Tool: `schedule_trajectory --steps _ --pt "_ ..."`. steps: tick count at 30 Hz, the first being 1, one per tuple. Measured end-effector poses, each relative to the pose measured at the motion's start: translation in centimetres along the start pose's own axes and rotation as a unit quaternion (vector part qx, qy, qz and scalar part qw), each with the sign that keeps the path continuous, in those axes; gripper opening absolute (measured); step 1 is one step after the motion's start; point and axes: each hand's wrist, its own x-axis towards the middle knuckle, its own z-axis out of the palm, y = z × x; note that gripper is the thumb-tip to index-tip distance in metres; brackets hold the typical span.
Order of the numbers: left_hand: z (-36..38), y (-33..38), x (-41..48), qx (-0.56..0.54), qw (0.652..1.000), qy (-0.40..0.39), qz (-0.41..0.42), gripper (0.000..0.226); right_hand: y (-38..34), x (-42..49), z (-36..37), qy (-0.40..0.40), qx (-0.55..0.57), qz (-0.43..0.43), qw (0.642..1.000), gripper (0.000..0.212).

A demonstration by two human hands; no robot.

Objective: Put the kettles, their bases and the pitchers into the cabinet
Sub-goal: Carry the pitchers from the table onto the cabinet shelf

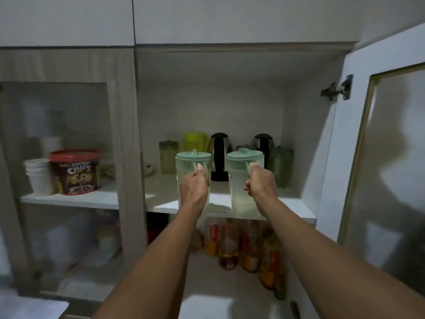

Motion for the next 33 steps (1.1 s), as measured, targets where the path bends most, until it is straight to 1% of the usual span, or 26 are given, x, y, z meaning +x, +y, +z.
schedule_trajectory --steps 3,7,10,12,14,15,16,18,20,23,25,27,30,33 --pt "0.2 -1.9 2.6 0.022 1.000 0.009 0.006 0.060 2.0 2.3 2.9 -0.026 0.016 0.011 0.999 0.047" --pt "-0.6 -4.8 6.9 0.023 0.999 0.028 -0.022 0.060 4.0 5.0 8.2 -0.062 0.023 0.016 0.998 0.049" --pt "-1.3 -6.2 10.6 0.025 0.998 0.044 -0.030 0.045 4.7 7.2 12.7 -0.075 0.032 0.017 0.997 0.047" --pt "-1.6 -6.9 13.7 0.029 0.998 0.050 -0.034 0.043 5.0 8.8 16.1 -0.083 0.033 0.010 0.996 0.045" --pt "-1.8 -8.1 17.1 0.023 0.998 0.057 -0.035 0.044 5.9 11.1 19.7 -0.077 0.026 -0.007 0.997 0.054" --pt "-1.9 -8.7 18.5 0.021 0.997 0.064 -0.038 0.043 6.7 12.5 21.4 -0.072 0.024 -0.008 0.997 0.061" --pt "-1.8 -9.2 20.2 0.017 0.996 0.073 -0.044 0.041 7.3 13.9 23.1 -0.069 0.018 -0.003 0.997 0.063" --pt "-1.5 -10.2 23.6 0.010 0.994 0.090 -0.059 0.037 6.8 15.5 25.4 -0.065 0.015 0.018 0.998 0.056" --pt "-1.1 -10.9 26.5 0.000 0.991 0.121 -0.058 0.042 6.8 17.5 27.6 -0.078 0.017 0.033 0.996 0.054" --pt "-0.8 -11.8 30.4 0.011 0.990 0.141 -0.014 0.047 7.2 20.5 31.4 -0.076 0.019 0.024 0.997 0.048" --pt "-0.7 -12.4 32.5 0.029 0.988 0.152 0.001 0.046 7.6 22.1 33.2 -0.072 0.020 0.027 0.997 0.046" --pt "-0.4 -12.9 34.6 0.032 0.987 0.160 0.002 0.046 7.7 23.6 34.4 -0.070 0.020 0.026 0.997 0.053" --pt "0.4 -13.6 37.3 0.027 0.986 0.167 -0.012 0.047 7.7 25.1 35.7 -0.068 0.036 0.040 0.996 0.054" --pt "1.1 -13.7 39.2 0.071 0.983 0.163 -0.036 0.044 8.1 26.5 37.1 -0.078 0.020 0.030 0.996 0.050"
